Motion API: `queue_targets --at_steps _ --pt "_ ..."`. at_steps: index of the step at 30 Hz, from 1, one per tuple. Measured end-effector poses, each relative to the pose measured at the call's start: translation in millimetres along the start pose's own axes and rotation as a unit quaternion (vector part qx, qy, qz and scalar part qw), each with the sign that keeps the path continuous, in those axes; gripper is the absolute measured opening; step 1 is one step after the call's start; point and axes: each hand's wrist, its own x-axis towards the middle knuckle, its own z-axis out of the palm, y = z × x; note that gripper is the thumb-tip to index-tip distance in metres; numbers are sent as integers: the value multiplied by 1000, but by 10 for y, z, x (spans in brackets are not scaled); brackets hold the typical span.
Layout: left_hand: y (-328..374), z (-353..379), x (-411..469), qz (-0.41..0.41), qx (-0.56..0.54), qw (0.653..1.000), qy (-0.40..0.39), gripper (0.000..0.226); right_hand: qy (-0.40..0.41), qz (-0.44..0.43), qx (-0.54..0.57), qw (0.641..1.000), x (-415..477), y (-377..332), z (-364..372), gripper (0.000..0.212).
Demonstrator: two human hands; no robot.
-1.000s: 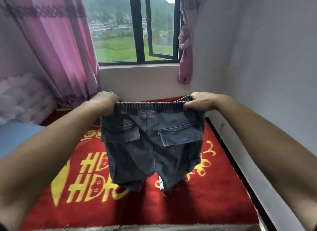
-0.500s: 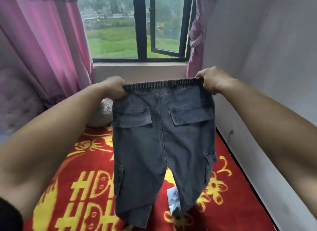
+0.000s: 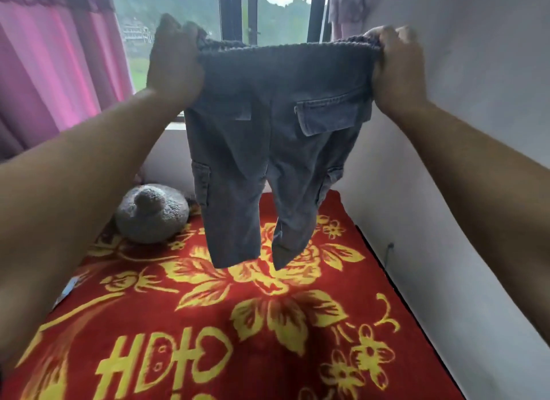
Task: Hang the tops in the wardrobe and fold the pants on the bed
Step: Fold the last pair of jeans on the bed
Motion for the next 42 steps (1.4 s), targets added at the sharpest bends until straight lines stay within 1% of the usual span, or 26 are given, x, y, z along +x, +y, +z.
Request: queue_targets --at_steps 2,5,7,9,11,14,15,17,19,22,23,26,27,29,32,35,37,39,40,41,42 --pt "-78 40 -211 8 17 999 -26 50 -22 -8 17 1000 -213 17 2 35" --pt "-202 193 -806 34 6 995 -93 54 -75 2 29 997 -751 133 80 32" --pt "-300 378 -1376 42 20 989 -139 48 -131 19 14 991 -1288 272 186 34" --pt "-414 623 -2063 60 84 976 -192 40 -204 30 0 979 -1957 443 329 34" --pt "-522 865 -2820 70 151 946 -278 37 -296 44 -8 954 -2690 620 470 36" --pt "-582 1116 -3950 59 202 868 -450 45 -451 53 -39 890 -3781 854 625 41" --pt "-585 1173 -4292 52 211 842 -493 43 -490 52 -48 869 -4111 905 649 40" --pt "-577 1266 -4919 34 226 807 -545 37 -553 42 -52 831 -4744 982 693 38" --pt "-566 1328 -5469 11 232 783 -577 35 -602 32 -56 796 -5291 1011 707 35" --pt "-542 1351 -6119 9 243 749 -617 36 -645 14 -74 760 -5939 1036 644 33" --pt "-530 1347 -6279 4 239 745 -623 37 -653 8 -82 753 -6108 1045 607 34" --pt "-504 1360 -6704 -9 227 759 -610 36 -655 -13 -98 749 -6572 1130 527 38" --pt "-498 1369 -6858 -16 232 754 -614 36 -653 -17 -97 751 -6720 1163 518 41" --pt "-485 1401 -7196 -32 247 732 -634 36 -656 -23 -88 750 -7040 1223 522 45" --pt "-459 1499 -7749 -57 263 701 -660 39 -667 -27 -82 740 -7559 1301 577 41" --pt "-490 1647 -8278 -91 282 659 -692 52 -687 -11 -94 720 -8046 1352 681 44" --pt "-560 1763 -8549 -109 283 633 -712 62 -705 -4 -109 700 -8324 1391 768 54" --pt "-631 1880 -8714 -124 271 602 -741 71 -734 -14 -116 669 -8544 1432 849 63" --pt "-657 1942 -8748 -140 261 588 -752 71 -751 -26 -116 649 -8621 1452 889 64" --pt "-667 2003 -8752 -152 257 582 -757 67 -762 -30 -115 637 -8673 1465 922 63" --pt "-666 2064 -8741 -152 259 588 -752 61 -761 -24 -115 638 -8701 1471 953 60"
